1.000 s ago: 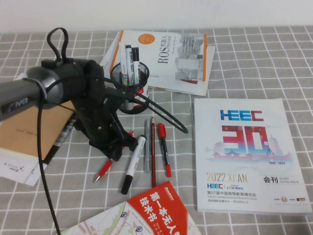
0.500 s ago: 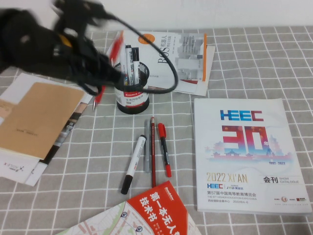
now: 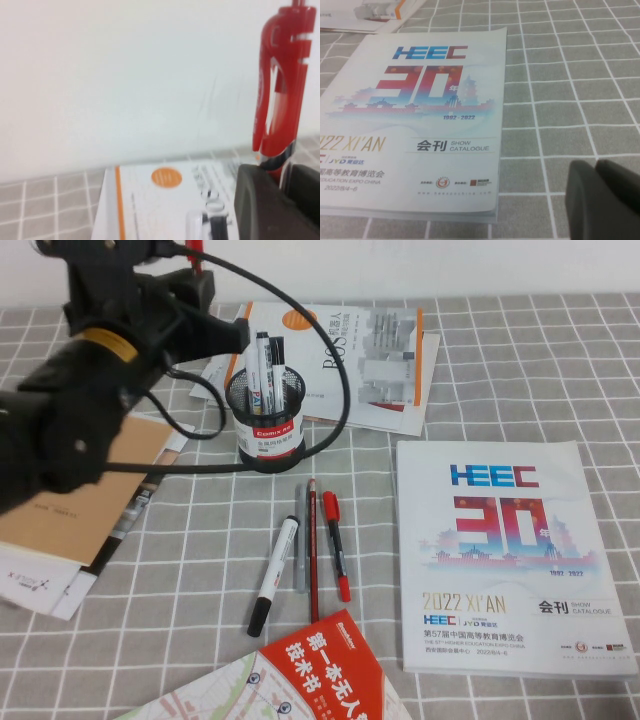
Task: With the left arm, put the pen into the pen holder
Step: Place the pen onto the pen holder
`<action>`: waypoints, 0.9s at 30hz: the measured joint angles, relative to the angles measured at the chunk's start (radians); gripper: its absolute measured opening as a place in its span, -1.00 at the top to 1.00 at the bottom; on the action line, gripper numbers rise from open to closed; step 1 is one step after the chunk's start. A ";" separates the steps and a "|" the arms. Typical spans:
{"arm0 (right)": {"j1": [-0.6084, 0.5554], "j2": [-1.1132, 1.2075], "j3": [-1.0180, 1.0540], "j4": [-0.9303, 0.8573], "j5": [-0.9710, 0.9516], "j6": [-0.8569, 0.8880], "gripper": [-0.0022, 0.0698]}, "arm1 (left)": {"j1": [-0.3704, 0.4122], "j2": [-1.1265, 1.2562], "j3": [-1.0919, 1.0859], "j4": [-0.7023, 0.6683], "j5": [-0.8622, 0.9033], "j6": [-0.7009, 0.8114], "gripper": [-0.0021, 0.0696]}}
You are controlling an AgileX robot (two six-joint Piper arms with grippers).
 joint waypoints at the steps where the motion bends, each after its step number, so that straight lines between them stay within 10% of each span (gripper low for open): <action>1: 0.000 0.000 0.000 0.000 0.000 0.000 0.97 | 0.000 0.021 0.000 0.025 -0.035 -0.032 0.75; 27: 0.000 0.000 0.000 0.002 0.000 0.000 0.97 | 0.054 0.351 -0.052 0.224 -0.376 -0.336 0.75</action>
